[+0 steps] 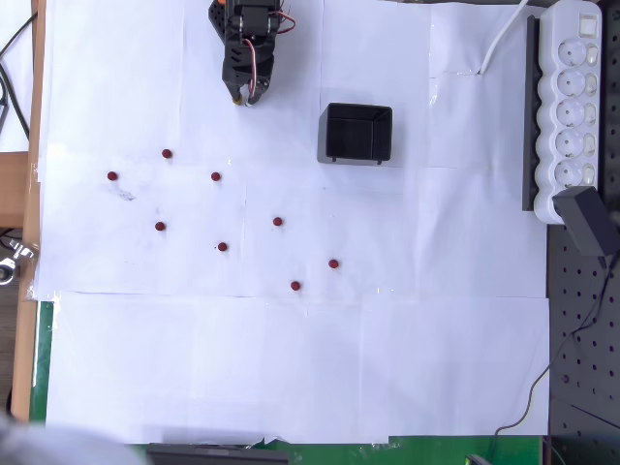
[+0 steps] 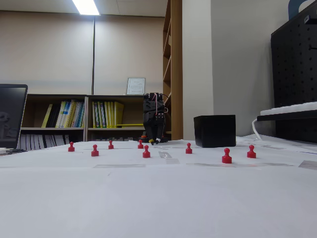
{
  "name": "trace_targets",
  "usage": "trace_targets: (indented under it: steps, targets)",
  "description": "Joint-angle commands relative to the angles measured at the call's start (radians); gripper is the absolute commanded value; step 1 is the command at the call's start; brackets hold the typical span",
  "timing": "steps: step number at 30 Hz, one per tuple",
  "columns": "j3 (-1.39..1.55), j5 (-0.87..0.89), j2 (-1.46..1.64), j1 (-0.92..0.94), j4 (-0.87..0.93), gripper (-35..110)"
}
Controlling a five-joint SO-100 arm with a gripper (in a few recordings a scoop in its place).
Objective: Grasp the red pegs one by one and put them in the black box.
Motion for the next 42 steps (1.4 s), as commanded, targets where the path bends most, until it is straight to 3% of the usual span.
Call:
trace_targets:
  steps: [1, 28, 42]
  targets:
    - [-0.011, -0.038, -0.014, -0.009, 0.011, 1]
    - [-0.011, 0.017, 0.026, -0.023, -0.015, 2]
    - [-0.011, 0.224, 0.434, 0.138, -0.63, 12]
